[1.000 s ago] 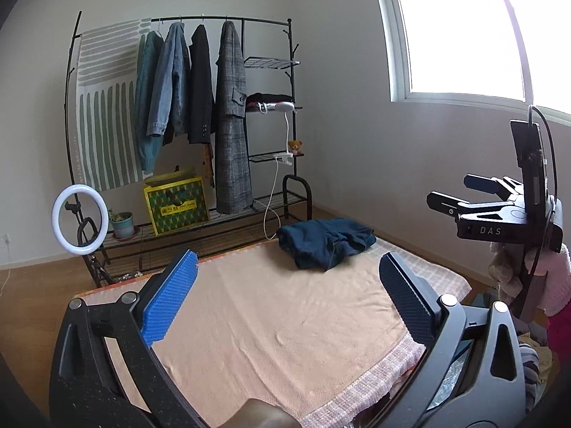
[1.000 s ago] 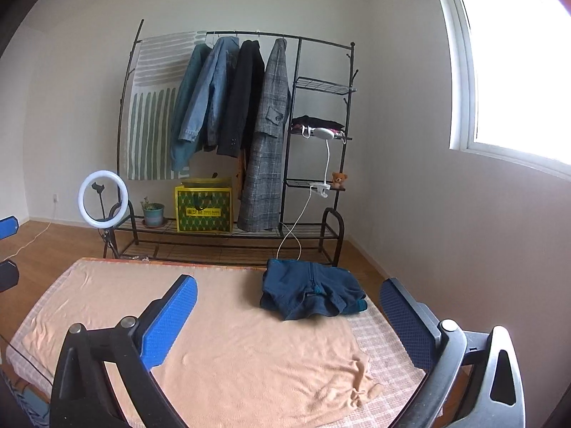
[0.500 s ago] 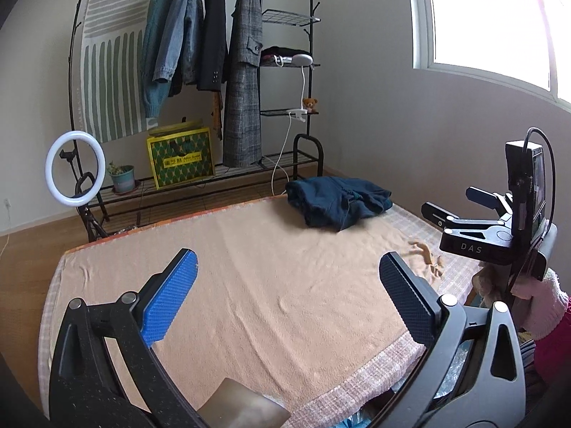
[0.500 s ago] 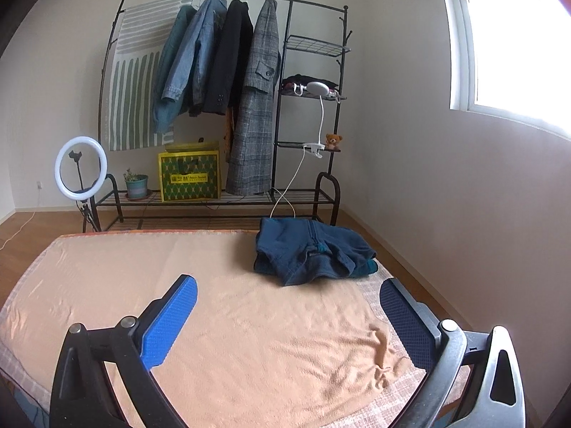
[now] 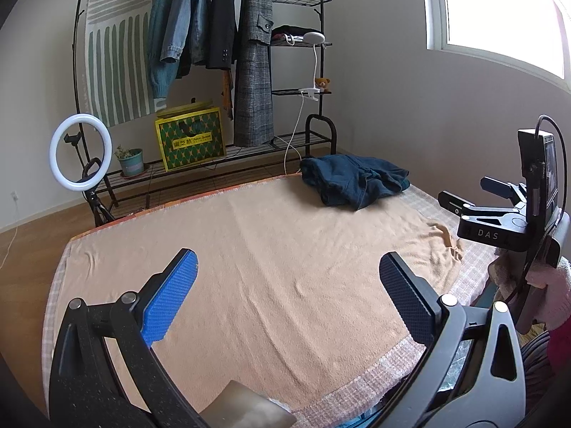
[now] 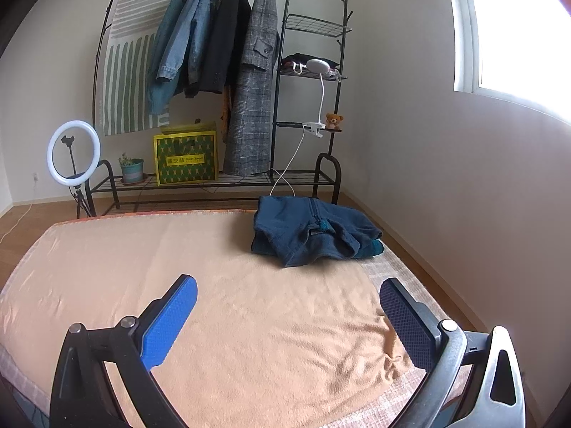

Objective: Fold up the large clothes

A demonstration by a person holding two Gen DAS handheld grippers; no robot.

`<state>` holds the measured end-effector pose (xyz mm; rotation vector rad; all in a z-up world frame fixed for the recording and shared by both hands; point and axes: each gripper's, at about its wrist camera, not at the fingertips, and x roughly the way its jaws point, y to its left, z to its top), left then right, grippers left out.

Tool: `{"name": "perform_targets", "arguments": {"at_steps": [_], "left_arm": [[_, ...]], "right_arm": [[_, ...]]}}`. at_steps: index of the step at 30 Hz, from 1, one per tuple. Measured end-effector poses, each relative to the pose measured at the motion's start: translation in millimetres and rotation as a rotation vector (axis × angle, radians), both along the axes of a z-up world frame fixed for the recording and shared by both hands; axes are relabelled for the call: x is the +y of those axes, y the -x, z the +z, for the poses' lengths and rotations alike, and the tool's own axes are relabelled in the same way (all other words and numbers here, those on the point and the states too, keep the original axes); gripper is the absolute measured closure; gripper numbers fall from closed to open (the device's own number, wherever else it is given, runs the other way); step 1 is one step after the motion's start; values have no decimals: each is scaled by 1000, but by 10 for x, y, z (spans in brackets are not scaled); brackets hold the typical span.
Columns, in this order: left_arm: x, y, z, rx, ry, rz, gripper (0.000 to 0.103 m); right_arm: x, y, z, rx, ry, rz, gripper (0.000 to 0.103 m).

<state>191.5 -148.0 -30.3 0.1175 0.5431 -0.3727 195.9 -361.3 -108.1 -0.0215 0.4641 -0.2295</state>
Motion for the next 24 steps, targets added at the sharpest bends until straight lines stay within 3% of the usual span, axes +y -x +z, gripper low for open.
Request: {"name": "perform_targets", "arguments": {"at_steps": [24], "left_arm": [[-19, 46, 53, -15, -2, 1, 0]], "right_arm": [[33, 9, -24, 17, 4, 2, 0]]}}
